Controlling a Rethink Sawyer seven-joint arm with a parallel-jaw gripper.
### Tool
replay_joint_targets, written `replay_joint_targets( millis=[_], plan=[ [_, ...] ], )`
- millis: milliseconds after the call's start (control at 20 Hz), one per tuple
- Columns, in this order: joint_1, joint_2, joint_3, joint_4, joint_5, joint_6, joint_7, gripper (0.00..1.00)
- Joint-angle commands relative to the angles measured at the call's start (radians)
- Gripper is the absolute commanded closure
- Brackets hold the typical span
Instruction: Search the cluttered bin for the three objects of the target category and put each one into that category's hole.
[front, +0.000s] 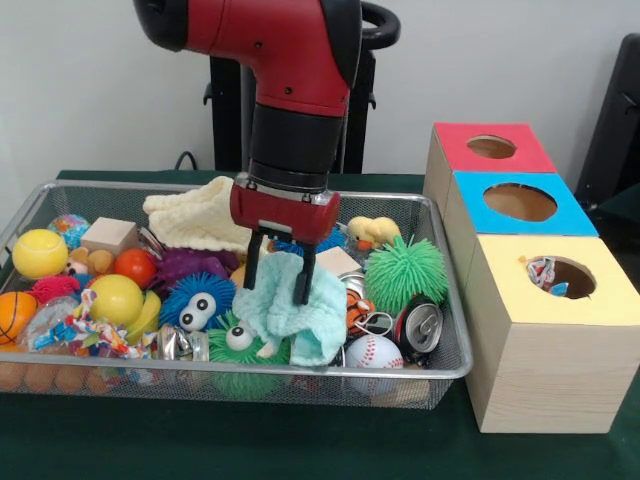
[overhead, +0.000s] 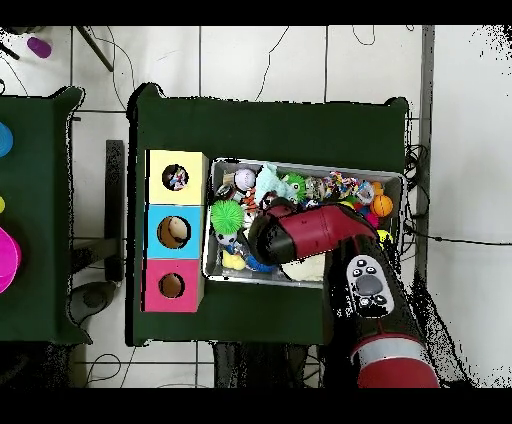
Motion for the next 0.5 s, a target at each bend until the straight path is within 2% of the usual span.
replay_joint_targets(
  millis=[50, 300, 500],
  plan=[
    [-0.067, -0.066, 0.192, 0.043, 0.031, 0.225, -0.299, 0.0],
    [-0.091, -0.074, 0.227, 0.038, 0.002, 0.256, -0.307, 0.0],
    [-0.091, -0.071, 0.228, 0.03, -0.034, 0.263, -0.294, 0.0]
  ],
)
